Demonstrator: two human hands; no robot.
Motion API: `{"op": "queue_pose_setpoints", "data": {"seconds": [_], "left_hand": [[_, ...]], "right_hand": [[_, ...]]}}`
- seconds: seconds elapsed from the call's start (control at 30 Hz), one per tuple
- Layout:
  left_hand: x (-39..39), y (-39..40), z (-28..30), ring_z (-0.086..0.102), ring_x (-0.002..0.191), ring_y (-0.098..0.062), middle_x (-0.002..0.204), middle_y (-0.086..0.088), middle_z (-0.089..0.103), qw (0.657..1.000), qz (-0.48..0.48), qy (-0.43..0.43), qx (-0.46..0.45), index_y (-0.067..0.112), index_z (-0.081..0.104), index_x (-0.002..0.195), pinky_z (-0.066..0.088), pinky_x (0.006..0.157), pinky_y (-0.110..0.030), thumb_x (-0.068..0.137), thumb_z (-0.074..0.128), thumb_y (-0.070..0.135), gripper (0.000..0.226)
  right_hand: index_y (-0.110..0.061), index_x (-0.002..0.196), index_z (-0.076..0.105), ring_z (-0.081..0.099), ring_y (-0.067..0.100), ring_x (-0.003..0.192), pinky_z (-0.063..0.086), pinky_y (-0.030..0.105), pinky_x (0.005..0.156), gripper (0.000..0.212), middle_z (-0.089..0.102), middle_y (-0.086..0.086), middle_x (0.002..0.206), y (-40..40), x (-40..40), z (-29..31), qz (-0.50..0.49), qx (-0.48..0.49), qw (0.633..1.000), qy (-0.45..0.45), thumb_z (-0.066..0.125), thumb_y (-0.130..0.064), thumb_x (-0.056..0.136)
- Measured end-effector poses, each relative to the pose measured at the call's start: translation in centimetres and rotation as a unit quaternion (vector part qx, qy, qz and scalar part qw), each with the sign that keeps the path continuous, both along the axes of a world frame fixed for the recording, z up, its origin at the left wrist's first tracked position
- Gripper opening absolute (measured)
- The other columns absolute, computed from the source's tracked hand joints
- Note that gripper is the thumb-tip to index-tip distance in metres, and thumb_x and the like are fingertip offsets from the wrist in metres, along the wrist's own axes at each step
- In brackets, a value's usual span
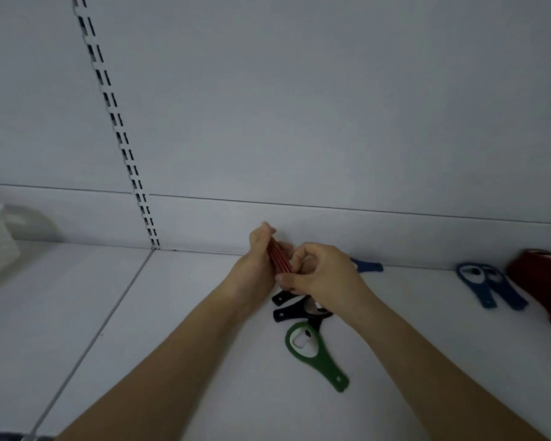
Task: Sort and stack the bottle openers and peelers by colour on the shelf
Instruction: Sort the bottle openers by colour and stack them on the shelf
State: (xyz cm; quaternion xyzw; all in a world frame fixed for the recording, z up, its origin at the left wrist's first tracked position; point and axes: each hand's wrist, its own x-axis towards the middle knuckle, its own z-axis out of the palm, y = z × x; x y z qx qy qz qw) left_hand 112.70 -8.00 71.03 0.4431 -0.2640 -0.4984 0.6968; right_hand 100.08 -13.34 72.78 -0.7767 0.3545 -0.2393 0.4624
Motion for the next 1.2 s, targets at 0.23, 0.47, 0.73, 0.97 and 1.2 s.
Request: {"op": "queue_pose_setpoints", "data": {"seconds": [0.23,0.47,0.73,0.97,1.2], "left_hand": [[-1.7,-0.2,0.6,0.059,0.120,-0.017,0.128,0.000,0.057,0.987,-0.015,-0.161,0.008,0.033,0.044,0.132,0.047,0.098,-0.028,0.100,0.031,0.053,0.040],[-11.1,-2.6,1.0,0.052,0.096,0.017,0.107,0.020,0.059,0.854,-0.158,-0.495,-0.038,0.036,0.059,0.106,0.035,0.073,0.001,0.101,0.047,0.035,0.013],[-22.1,-5.2,-1.7,0.046,0.105,-0.006,0.124,0.010,0.046,0.707,-0.303,-0.632,-0.092,0.028,0.055,0.124,0.041,0.089,-0.020,0.102,0.046,0.035,0.025],[-25.6,-7.9,-4.2,0.040,0.125,-0.024,0.134,-0.008,0.045,0.671,-0.217,-0.704,-0.081,0.019,0.056,0.131,0.040,0.104,-0.034,0.098,0.048,0.035,0.037],[-25.7,-7.8,-4.8,0.042,0.126,-0.026,0.134,-0.010,0.048,0.659,-0.186,-0.724,-0.090,0.020,0.057,0.133,0.037,0.103,-0.035,0.086,0.026,0.053,0.065]], "right_hand": [[-0.011,0.070,0.056,0.072,0.026,0.076,0.061,0.040,0.077,0.029,0.075,0.016,0.083,0.1,-6.8,1.2,-0.101,0.082,0.990,-0.048,0.083,-0.003,0.073],[-0.012,0.070,0.057,0.062,0.014,0.062,0.051,0.032,0.066,0.031,0.070,0.002,0.066,3.1,-22.2,2.6,-0.333,0.043,0.942,0.029,0.087,-0.017,0.070],[-0.024,0.072,0.055,0.060,0.010,0.074,0.053,0.034,0.064,0.028,0.064,-0.010,0.076,3.8,-34.9,6.8,-0.466,-0.183,0.805,0.319,0.082,-0.033,0.076],[-0.024,0.073,0.051,0.054,0.014,0.076,0.044,0.028,0.057,0.028,0.058,-0.006,0.077,0.6,-38.4,6.0,-0.447,-0.154,0.768,0.433,0.076,-0.035,0.081],[-0.022,0.077,0.052,0.061,0.020,0.083,0.044,0.028,0.058,0.026,0.063,0.000,0.087,-1.2,-38.8,5.1,-0.428,-0.115,0.769,0.461,0.076,-0.032,0.082]]}}
